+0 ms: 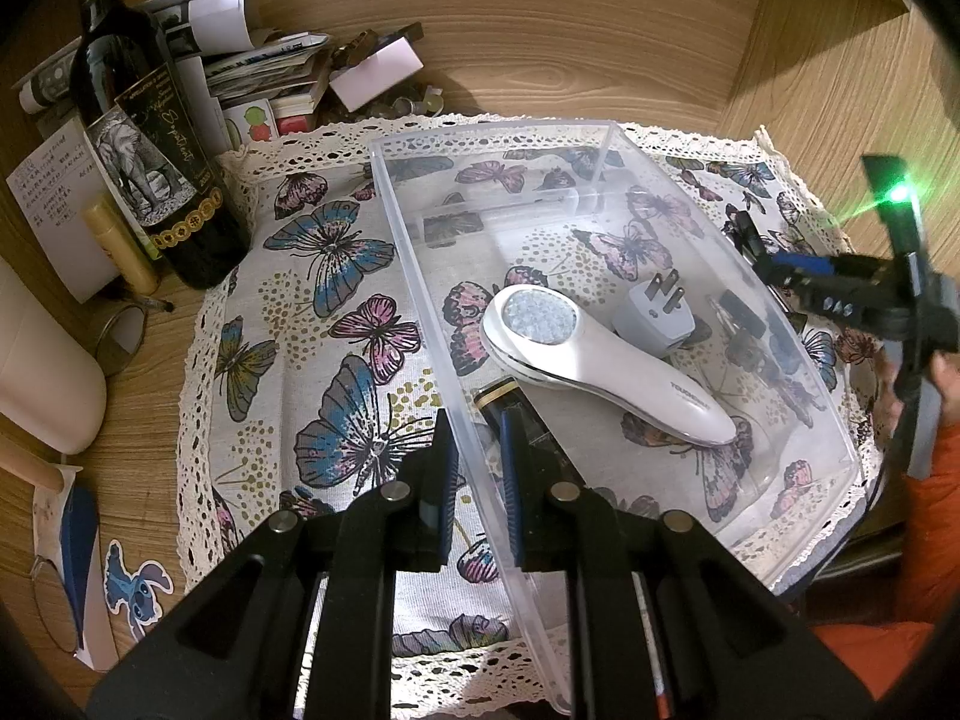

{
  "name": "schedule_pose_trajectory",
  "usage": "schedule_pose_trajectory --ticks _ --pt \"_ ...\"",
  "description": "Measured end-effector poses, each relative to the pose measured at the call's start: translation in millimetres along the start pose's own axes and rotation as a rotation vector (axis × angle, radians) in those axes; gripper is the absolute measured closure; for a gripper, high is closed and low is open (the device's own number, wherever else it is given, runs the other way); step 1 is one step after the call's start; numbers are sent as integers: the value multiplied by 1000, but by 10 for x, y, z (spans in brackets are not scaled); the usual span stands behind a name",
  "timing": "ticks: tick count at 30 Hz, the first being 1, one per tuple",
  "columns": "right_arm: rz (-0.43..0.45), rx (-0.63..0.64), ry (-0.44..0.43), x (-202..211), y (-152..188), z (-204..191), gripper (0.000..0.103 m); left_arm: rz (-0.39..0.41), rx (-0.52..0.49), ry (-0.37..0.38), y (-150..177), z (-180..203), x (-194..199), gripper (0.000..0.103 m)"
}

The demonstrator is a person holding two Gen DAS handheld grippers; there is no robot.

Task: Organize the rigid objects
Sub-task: 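Grasp the silver pen with black clip using the right gripper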

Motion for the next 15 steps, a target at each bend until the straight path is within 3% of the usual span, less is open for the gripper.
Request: schedule_pose_trajectory --ticks 3,15 --pt "-4 6 25 -49 46 41 72 0 -1 -1 2 -4 2 89" --pt "6 -8 -19 114 82 39 76 1 -2 0 2 -1 0 89"
Point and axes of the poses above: each gripper's, at about its wrist camera, not at the fingertips, and x roughly against the way its jaws point, z to its right, y to its underside, the point moved 10 cm from there along -x, roughly the way its jaws point, and after that the axes turned 10 degrees about -x, right-handed, at the moved point
